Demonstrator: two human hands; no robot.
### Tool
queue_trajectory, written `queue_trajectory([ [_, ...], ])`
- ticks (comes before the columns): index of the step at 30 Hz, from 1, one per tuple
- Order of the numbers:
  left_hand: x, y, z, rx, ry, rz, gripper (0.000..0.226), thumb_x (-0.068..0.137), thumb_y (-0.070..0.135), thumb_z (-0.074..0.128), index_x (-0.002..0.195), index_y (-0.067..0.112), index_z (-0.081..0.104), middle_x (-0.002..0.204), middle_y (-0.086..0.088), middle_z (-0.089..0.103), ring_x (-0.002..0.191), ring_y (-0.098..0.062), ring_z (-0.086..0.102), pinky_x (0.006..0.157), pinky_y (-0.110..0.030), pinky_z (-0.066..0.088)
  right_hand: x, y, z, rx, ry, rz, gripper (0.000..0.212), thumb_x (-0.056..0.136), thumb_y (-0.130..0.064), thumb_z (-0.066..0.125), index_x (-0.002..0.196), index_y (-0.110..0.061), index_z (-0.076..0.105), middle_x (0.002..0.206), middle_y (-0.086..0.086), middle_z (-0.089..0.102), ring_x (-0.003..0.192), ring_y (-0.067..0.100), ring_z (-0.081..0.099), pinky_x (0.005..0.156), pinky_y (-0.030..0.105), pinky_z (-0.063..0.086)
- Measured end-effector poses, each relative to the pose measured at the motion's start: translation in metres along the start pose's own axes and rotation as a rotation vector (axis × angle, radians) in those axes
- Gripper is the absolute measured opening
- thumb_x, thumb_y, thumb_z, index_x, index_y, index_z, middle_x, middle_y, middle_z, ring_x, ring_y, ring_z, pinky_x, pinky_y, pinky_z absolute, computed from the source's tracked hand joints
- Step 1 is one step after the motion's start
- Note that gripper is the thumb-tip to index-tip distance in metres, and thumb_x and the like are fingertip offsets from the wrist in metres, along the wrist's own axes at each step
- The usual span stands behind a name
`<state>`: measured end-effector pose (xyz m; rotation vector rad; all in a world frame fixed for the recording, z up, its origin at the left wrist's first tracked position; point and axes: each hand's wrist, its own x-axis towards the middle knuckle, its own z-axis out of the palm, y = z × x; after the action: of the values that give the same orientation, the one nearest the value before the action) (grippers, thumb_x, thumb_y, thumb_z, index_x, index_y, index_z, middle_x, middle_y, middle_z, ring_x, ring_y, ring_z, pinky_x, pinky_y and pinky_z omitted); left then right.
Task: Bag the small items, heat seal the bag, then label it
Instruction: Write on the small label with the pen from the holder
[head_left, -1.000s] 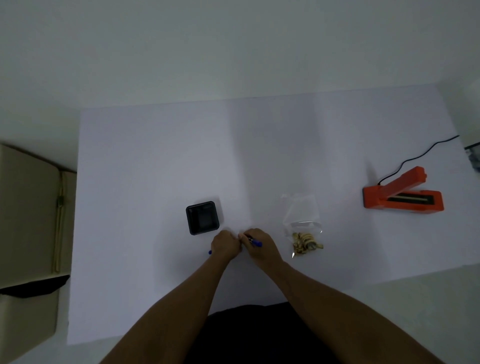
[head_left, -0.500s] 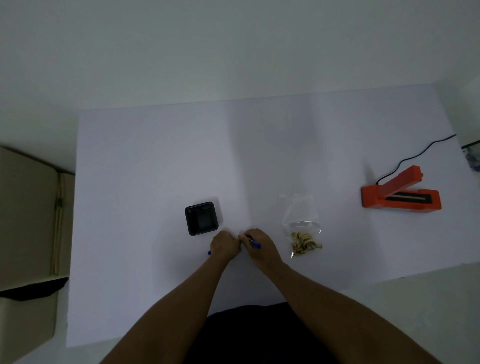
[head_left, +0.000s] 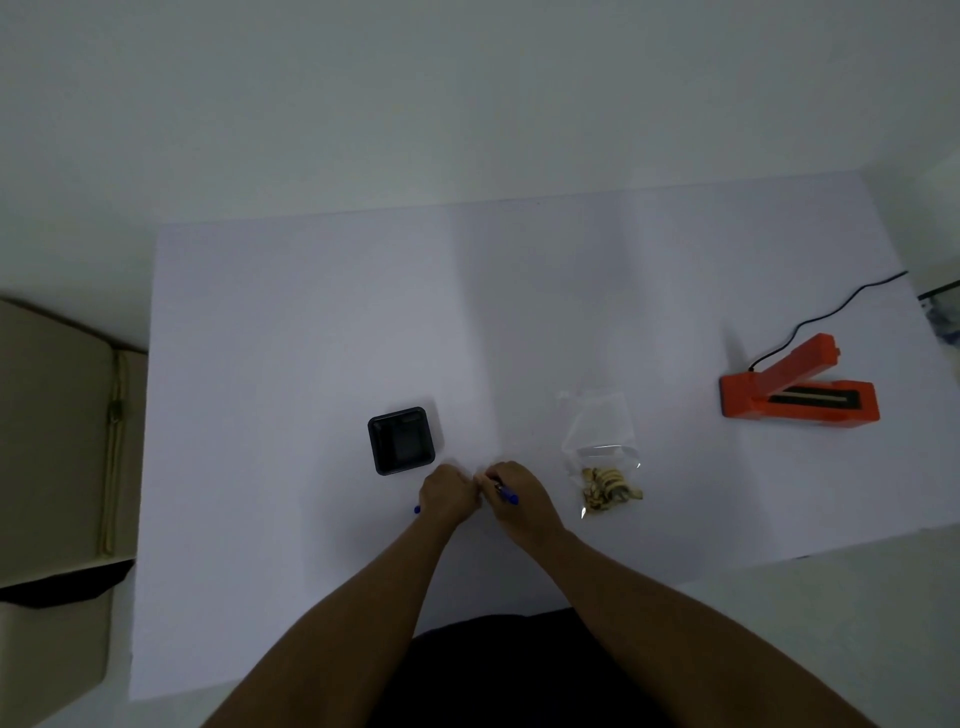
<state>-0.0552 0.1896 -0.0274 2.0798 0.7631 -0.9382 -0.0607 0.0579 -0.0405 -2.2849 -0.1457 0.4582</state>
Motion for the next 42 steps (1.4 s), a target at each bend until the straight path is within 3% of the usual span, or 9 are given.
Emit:
queue_trajectory([
  [6,0.002,0.000,0.000,0.013,-0.013,0.007,0.014,0.078,0.013,0.069,0.084,0.001,0.073,0.079,-0.010,0.070,0.070,-0.019,0.064,0.054,-0.024,0.045,0.003,0.003,0.009,0.027,-0.029,-0.009,0.043,0.088,-0.036,0.042,0.073,-0.003,0.065,0.073,0.013,0.064,0.069,0.024,0.057,0.067,0.036,0.048],
  [14,0.003,0.000,0.002,0.040,0.000,0.022,0.015,0.076,0.015,0.072,0.081,0.001,0.072,0.070,-0.007,0.061,0.065,-0.019,0.058,0.056,-0.027,0.045,0.001,0.006,0.007,-0.004,-0.021,0.005,0.047,0.090,-0.043,0.043,0.074,-0.005,0.065,0.073,0.009,0.064,0.070,0.020,0.057,0.066,0.031,0.046],
  [19,0.003,-0.001,0.003,0.041,0.006,0.030,0.014,0.075,0.014,0.071,0.078,0.001,0.071,0.062,-0.003,0.056,0.061,-0.017,0.056,0.049,-0.024,0.041,0.002,0.005,0.005,-0.015,-0.041,0.009,0.032,0.092,-0.028,0.052,0.073,-0.004,0.063,0.073,0.011,0.063,0.069,0.022,0.057,0.065,0.032,0.046],
  [24,0.003,0.000,0.002,0.044,0.012,0.031,0.014,0.075,0.016,0.072,0.079,0.002,0.071,0.067,-0.005,0.058,0.065,-0.018,0.057,0.054,-0.026,0.043,0.001,0.008,0.005,-0.013,-0.026,-0.002,0.042,0.091,-0.044,0.044,0.076,-0.009,0.064,0.076,0.007,0.063,0.072,0.018,0.056,0.068,0.029,0.046],
  [30,0.003,0.000,0.002,0.044,0.006,0.023,0.012,0.075,0.015,0.072,0.071,0.006,0.067,0.065,-0.004,0.057,0.062,-0.017,0.056,0.048,-0.023,0.039,0.001,0.006,0.001,-0.023,-0.013,-0.032,0.030,0.092,-0.029,0.053,0.075,-0.007,0.064,0.074,0.009,0.063,0.069,0.019,0.056,0.066,0.026,0.044],
  [35,0.003,0.001,0.001,0.038,0.002,0.020,0.016,0.076,0.017,0.072,0.080,0.002,0.074,0.070,-0.007,0.062,0.064,-0.018,0.058,0.051,-0.024,0.040,0.001,0.005,0.000,-0.029,-0.002,-0.039,0.036,0.092,-0.036,0.050,0.076,-0.008,0.064,0.075,0.008,0.063,0.071,0.019,0.056,0.067,0.030,0.046],
  [39,0.003,0.000,0.001,0.046,0.002,0.022,0.015,0.076,0.016,0.072,0.080,0.001,0.073,0.070,-0.007,0.062,0.065,-0.018,0.058,0.053,-0.025,0.041,-0.001,0.002,-0.001,-0.056,-0.012,-0.056,0.025,0.091,-0.020,0.057,0.072,-0.004,0.064,0.071,0.012,0.063,0.068,0.022,0.057,0.065,0.030,0.044],
  [42,0.002,0.000,0.001,0.066,0.003,0.032,0.011,0.077,0.015,0.071,0.072,0.006,0.066,0.065,-0.004,0.057,0.064,-0.017,0.057,0.051,-0.024,0.041,0.000,0.001,0.000,-0.031,-0.018,0.000,0.031,0.092,-0.030,0.053,0.074,-0.007,0.064,0.074,0.008,0.063,0.071,0.020,0.056,0.067,0.031,0.047],
])
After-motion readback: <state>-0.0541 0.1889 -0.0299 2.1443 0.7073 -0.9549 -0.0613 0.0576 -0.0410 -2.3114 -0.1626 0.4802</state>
